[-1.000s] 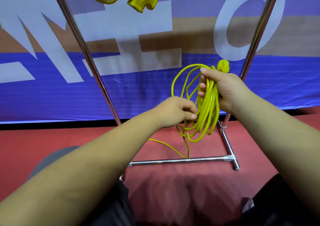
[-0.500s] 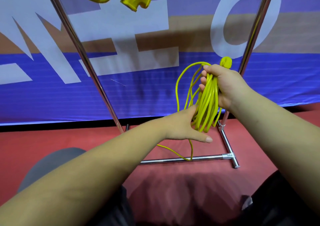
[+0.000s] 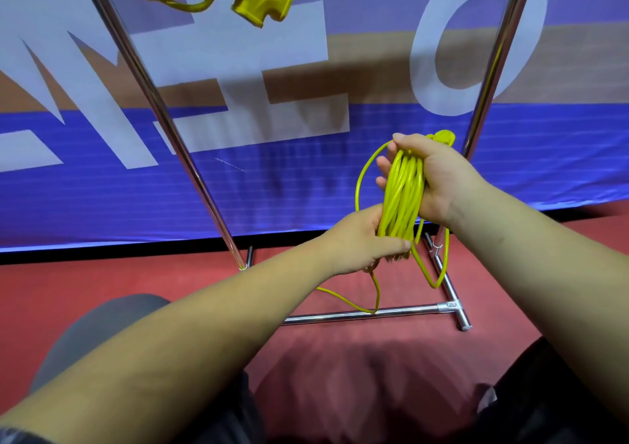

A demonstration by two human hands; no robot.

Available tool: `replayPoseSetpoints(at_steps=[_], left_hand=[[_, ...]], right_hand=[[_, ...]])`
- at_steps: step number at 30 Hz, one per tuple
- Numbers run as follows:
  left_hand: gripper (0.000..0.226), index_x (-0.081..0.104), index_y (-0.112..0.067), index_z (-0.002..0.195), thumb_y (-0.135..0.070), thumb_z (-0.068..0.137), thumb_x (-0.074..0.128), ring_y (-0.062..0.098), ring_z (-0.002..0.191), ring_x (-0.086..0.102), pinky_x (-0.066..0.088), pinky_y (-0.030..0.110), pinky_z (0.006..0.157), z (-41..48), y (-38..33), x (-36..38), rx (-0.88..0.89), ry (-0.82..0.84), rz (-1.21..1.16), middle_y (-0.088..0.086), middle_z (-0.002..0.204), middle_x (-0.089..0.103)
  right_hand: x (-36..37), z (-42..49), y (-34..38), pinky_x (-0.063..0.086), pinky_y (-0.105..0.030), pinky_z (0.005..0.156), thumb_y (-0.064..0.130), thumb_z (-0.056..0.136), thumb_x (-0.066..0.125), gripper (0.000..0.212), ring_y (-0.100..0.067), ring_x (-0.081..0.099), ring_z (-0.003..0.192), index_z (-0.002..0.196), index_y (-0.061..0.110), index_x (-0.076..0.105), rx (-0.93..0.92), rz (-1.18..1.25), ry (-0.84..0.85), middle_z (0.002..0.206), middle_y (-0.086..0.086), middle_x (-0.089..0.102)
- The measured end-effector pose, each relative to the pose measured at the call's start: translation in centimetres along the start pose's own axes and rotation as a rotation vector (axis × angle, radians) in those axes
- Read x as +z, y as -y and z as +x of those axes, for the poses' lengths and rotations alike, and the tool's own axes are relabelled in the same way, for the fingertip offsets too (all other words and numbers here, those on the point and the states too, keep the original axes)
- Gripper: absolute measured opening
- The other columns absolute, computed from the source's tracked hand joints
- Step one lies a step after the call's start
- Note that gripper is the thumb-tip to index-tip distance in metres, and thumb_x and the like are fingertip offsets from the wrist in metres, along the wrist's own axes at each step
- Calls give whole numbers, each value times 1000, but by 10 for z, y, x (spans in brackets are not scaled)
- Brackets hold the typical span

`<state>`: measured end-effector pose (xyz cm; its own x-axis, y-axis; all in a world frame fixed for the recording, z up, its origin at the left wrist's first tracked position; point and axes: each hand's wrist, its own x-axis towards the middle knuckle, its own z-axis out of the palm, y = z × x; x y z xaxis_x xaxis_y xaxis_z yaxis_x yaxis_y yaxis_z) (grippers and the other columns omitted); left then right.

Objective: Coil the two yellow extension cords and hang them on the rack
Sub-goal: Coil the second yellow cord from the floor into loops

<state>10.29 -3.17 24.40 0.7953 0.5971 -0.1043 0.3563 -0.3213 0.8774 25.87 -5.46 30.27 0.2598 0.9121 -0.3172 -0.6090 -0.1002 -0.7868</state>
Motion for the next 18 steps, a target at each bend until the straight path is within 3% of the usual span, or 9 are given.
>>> replayPoseSetpoints(at_steps=[2, 5, 8, 10, 13, 16, 18], left_hand=[[20, 63, -10, 107, -19, 92, 73, 23, 78, 71, 58, 34, 79, 0, -3, 0, 9, -40, -8, 2, 84, 74], [24, 64, -17, 102, -33, 90, 77, 30, 81, 72, 58, 41, 79, 2, -2, 0, -10, -18, 1, 2, 86, 76], [45, 64, -26, 106, -52, 77, 86, 17, 90, 69, 58, 38, 84, 3, 3, -6, -36, 7, 159, -3, 99, 73], [62, 59, -24, 111, -54, 68, 91, 13, 96, 59, 52, 33, 81, 0, 10, -14, -36, -45, 274, -5, 109, 62], [65, 51, -17, 105, -48, 66, 94, 13, 84, 47, 42, 31, 70, -2, 34, -36, -123, -97, 430, -4, 101, 54], [50, 59, -14, 107, -38, 76, 90, 23, 90, 59, 44, 32, 72, 2, 70, -50, -366, 95, 658, 3, 101, 67], [51, 64, -12, 120, -33, 80, 87, 28, 104, 65, 48, 30, 80, 7, 97, -40, -481, 234, 740, 8, 114, 71]], right_hand=[[1, 0, -1, 63, -36, 76, 27, 99, 71, 16, -14, 77, 74, 88, 15, 70, 15, -16, 2, 78, 6, 72], [-2, 5, 1, 60, -29, 63, 27, 98, 71, 26, -10, 64, 56, 76, 17, 64, 57, 17, -28, 65, 8, 61], [-7, 8, 3, 48, -24, 50, 25, 99, 66, 26, -8, 47, 47, 76, 21, 57, 94, 23, -18, 62, 10, 51], [-8, 8, 6, 42, -23, 47, 23, 100, 63, 22, -8, 42, 44, 79, 22, 55, 82, -12, 4, 61, 10, 49], [-11, 4, 11, 40, -23, 46, 21, 100, 62, 13, -7, 39, 43, 89, 23, 55, 68, -81, 43, 61, 10, 48], [-16, 1, 12, 39, -23, 47, 22, 99, 62, 10, -7, 38, 44, 91, 22, 57, 93, -124, 76, 63, 10, 47], [-17, -2, 11, 38, -23, 46, 23, 100, 62, 9, -7, 36, 44, 91, 21, 58, 112, -144, 95, 62, 10, 46]])
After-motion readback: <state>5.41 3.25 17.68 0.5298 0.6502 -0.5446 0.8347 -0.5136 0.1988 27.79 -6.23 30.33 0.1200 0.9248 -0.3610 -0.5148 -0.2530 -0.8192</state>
